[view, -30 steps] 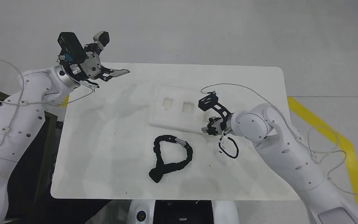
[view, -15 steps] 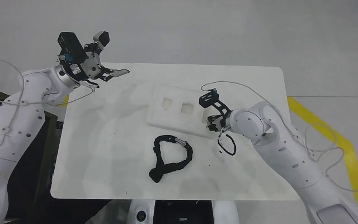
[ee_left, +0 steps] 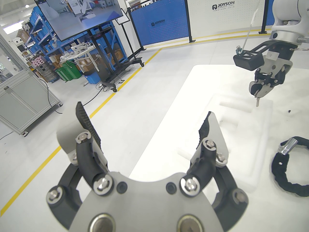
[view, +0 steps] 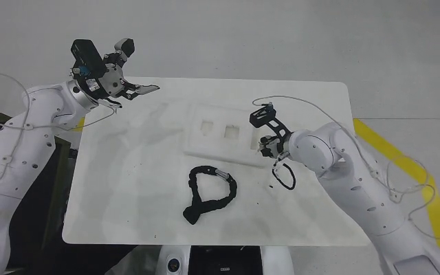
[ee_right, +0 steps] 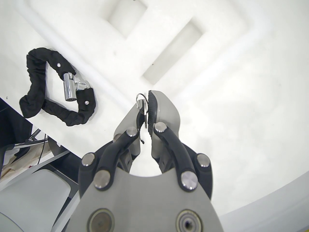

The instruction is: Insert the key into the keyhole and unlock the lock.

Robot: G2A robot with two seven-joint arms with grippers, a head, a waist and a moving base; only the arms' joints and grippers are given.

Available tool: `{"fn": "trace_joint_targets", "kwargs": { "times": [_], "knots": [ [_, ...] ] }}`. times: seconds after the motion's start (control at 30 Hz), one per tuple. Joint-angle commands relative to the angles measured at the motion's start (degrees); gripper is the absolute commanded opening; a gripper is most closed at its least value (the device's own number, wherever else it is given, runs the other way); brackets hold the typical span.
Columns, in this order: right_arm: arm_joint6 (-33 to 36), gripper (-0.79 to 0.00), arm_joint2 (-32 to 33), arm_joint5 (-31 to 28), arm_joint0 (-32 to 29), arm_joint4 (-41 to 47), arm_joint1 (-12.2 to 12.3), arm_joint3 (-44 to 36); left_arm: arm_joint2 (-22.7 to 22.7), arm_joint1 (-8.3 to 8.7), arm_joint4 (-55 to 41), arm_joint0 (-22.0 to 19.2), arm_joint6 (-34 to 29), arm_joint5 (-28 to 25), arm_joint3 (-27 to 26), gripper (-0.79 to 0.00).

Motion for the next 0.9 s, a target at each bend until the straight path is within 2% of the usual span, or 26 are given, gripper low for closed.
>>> {"fn": "trace_joint_targets", "kwargs": {
  "times": [0.0,0.2,0.63,0.87],
  "knots": [
    [-0.1,-0.785,0.3,-0.3,-0.5,-0.2,0.1,-0.4,0.0,0.0,0.0,0.0,0.0,0.0,0.0,0.0],
    [-2.0,-0.785,3.6,-1.0,-2.7,4.1,0.4,-3.0,0.0,0.0,0.0,0.0,0.0,0.0,0.0,0.0],
    [-9.0,-0.785,13.8,-9.7,-11.0,17.3,2.0,-9.2,0.0,0.0,0.0,0.0,0.0,0.0,0.0,0.0],
    [-14.9,-0.785,21.9,-14.2,-16.9,23.7,2.9,-13.3,0.0,0.0,0.0,0.0,0.0,0.0,0.0,0.0]
  ]
}}
